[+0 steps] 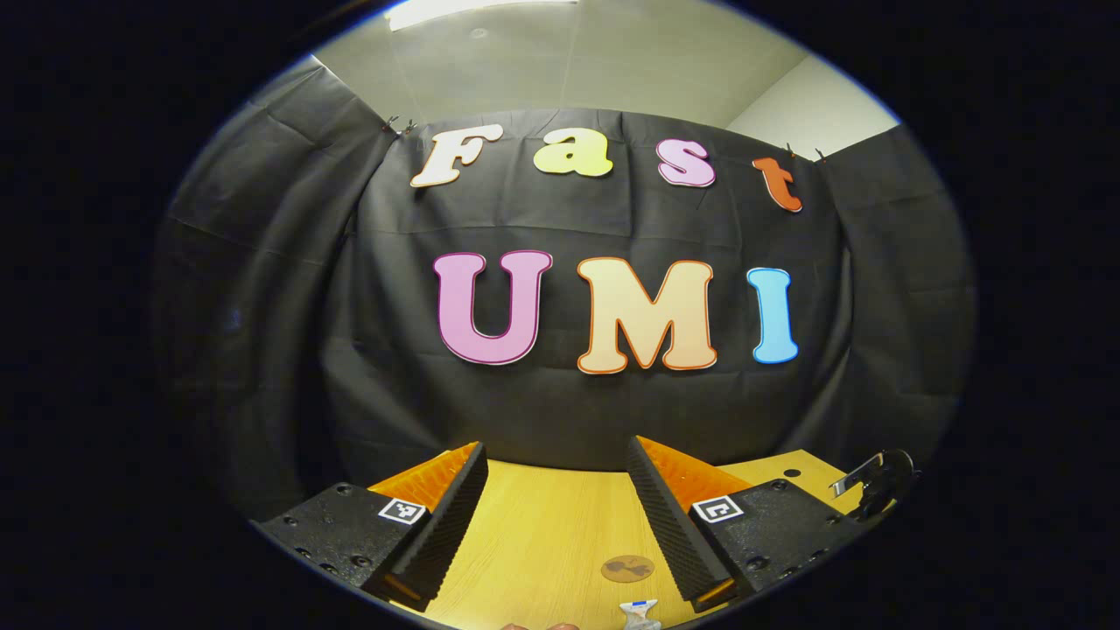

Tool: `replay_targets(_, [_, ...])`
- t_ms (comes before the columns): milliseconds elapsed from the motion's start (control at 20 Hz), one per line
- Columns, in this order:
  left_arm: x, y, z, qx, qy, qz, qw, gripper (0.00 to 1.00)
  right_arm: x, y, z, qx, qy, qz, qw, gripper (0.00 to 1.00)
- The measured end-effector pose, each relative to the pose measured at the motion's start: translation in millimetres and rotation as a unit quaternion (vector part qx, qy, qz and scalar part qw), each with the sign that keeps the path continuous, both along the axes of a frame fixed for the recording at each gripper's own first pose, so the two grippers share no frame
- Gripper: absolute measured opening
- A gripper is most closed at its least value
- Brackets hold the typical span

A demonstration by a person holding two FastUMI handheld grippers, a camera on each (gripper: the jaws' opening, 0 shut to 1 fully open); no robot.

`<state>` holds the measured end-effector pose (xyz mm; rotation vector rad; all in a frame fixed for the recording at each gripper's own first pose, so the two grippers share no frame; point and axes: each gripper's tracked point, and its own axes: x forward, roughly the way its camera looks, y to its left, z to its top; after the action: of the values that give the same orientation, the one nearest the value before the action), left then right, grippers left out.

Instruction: Put the toothbrush and toothpaste on the desktop into the cup, then pick up the cup and place it on the coaster on the desktop.

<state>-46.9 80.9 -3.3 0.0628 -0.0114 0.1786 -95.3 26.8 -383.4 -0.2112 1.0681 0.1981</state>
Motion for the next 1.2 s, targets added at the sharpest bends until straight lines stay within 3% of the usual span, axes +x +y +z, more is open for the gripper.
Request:
replay_targets(250, [0.8, 9.1, -7.9, -0.002, 0.009, 0.01, 1.0, 0.94, -14.8, -4.9, -22.0, -0.018, 0.062, 0.0, 0.998, 0.96])
replay_targets(400, [1.7, 12.1, -12.4, -0.006, 0.017, 0.013, 1.0, 0.94, -22.0, -1.6, -27.9, -0.007, 0.102, 0.0, 0.995, 0.88])
replay_targets(550, [2.3, 13.9, -19.6, -0.011, 0.025, 0.014, 1.0, 0.94, -23.2, -2.3, -29.7, -0.014, 0.125, 0.009, 0.992, 0.62])
replay_targets(700, [3.1, 10.9, -28.4, -0.01, 0.038, 0.009, 0.999, 0.94, -24.8, -4.0, -31.3, -0.022, 0.154, 0.014, 0.988, 0.52])
replay_targets(750, [4.1, 8.6, -29.5, -0.01, 0.039, 0.004, 0.999, 0.94, -25.6, -4.3, -31.3, -0.021, 0.163, 0.012, 0.986, 0.41])
replay_targets(800, [5.6, 5.8, -31.4, -0.009, 0.041, 0.0, 0.999, 0.94, -25.3, -4.3, -31.2, -0.019, 0.171, 0.011, 0.985, 0.35])
replay_targets(900, [6.9, 1.0, -39.0, -0.005, 0.051, -0.007, 0.999, 0.94, -21.6, -7.9, -30.8, -0.022, 0.175, 0.007, 0.984, 0.34])
replay_targets(1000, [8.6, -5.4, -52.2, -0.005, 0.069, -0.017, 0.997, 0.95, -19.7, -7.1, -30.9, -0.011, 0.178, -0.001, 0.984, 0.1])
replay_targets(1200, [8.1, -17.1, -81.8, -0.008, 0.111, -0.034, 0.993, 0.95, -19.9, -8.3, -30.8, -0.002, 0.183, -0.006, 0.983, 0.12])
